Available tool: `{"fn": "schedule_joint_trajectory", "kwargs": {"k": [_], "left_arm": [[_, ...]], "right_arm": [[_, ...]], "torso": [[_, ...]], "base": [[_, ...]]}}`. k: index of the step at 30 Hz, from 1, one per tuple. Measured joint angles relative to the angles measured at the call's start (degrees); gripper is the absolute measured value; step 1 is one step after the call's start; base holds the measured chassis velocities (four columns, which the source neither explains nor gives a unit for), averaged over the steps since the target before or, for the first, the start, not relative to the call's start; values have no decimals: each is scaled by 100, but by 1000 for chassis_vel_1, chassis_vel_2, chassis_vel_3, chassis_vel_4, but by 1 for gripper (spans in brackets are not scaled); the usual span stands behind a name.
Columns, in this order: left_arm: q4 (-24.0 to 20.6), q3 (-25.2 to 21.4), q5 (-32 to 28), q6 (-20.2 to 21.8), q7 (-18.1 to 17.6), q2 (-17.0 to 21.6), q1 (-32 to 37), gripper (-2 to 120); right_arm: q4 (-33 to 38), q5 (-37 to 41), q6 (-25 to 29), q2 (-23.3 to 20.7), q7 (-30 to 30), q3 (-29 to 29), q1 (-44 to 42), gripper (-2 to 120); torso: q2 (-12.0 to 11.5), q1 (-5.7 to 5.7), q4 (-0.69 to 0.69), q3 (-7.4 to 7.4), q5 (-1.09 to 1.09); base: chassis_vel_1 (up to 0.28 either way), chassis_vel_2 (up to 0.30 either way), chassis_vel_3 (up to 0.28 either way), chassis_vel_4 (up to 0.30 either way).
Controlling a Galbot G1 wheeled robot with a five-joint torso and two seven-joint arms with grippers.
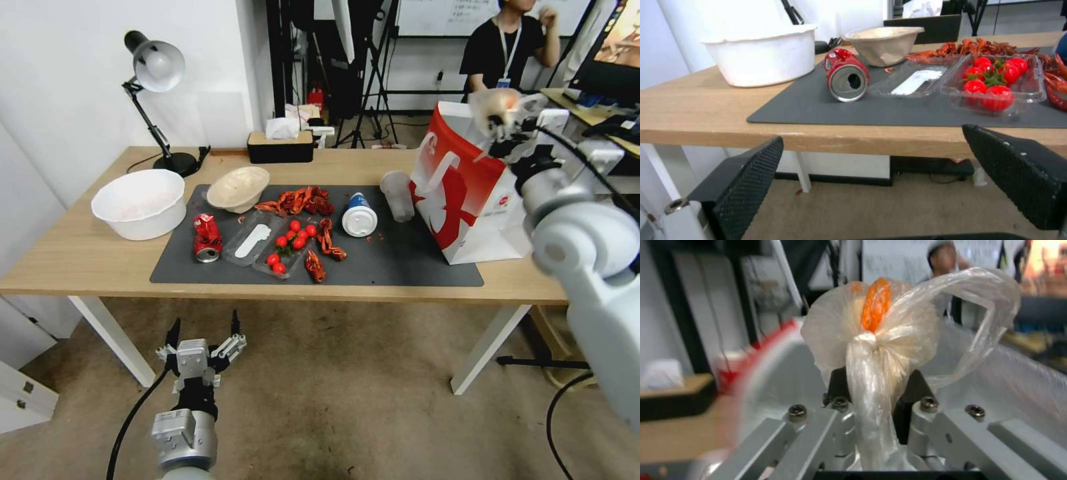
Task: Pick up the trash from the table and place it into the takeout bag.
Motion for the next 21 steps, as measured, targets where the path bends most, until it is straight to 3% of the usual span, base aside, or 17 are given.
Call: {"fn": "schedule_joint_trajectory", "kwargs": {"k": [5, 21], "left_arm": [[-4, 9, -9, 2, 0, -2, -16, 100], [31, 50, -10, 28, -6, -5, -60, 100]], "right_arm": [[-894, 844, -1182, -267, 710, -167, 595, 32], [-926, 1103, -1274, -522, 830, -155, 755, 90]], "torso": [[0, 0, 1, 0, 0], [0, 0, 0, 0, 0]], "base": [[0, 0, 0, 0], [0, 0, 0, 0]]}}
